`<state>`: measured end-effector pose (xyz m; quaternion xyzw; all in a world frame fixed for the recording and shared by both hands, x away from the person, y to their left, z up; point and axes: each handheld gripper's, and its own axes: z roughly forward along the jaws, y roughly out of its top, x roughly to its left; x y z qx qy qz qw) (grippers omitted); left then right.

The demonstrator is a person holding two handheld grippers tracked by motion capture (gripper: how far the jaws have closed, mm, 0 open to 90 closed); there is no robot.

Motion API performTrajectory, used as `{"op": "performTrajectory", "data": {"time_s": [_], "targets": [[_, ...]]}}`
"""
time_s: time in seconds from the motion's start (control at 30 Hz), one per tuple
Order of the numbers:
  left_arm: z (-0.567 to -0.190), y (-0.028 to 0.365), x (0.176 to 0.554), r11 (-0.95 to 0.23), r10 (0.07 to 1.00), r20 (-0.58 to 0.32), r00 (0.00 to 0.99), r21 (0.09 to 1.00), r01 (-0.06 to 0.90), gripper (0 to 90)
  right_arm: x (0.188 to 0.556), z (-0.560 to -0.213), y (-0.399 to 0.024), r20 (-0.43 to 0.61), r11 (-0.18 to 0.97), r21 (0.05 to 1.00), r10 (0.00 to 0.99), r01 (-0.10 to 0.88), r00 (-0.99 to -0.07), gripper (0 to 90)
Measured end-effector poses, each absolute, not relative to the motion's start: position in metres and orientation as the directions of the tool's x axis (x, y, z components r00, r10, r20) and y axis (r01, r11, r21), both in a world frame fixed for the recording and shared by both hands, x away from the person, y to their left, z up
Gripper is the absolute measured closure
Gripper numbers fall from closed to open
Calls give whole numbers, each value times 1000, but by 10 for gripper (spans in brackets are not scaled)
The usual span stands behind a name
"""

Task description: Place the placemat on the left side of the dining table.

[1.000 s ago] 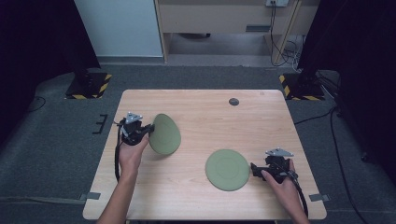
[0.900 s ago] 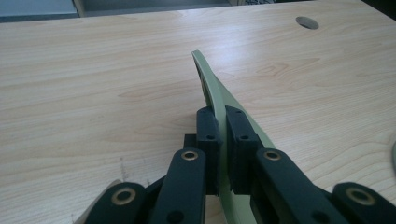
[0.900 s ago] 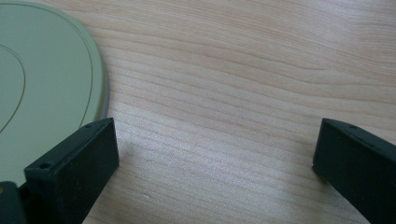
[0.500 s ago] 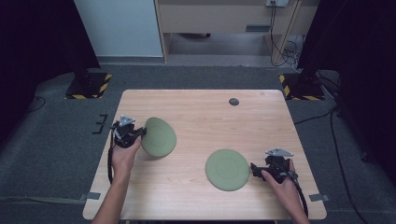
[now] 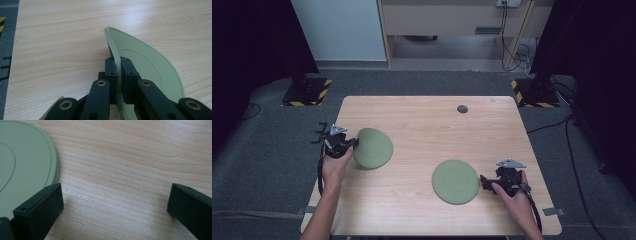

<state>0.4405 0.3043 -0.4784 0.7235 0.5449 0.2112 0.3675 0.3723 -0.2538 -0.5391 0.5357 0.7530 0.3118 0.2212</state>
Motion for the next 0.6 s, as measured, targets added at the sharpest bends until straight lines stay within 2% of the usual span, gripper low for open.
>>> {"op": "performTrajectory", "data": {"time_s": [0.4,0.6], "targets": [[-491,316,448,-124,947,-115,299,729,674,822,372,-539,-254,1,233,706,944,669,-329,7],[-493,318,450,-142,950,-93,297,720,679,799,372,-539,-254,1,232,706,944,669,-329,7]]}}
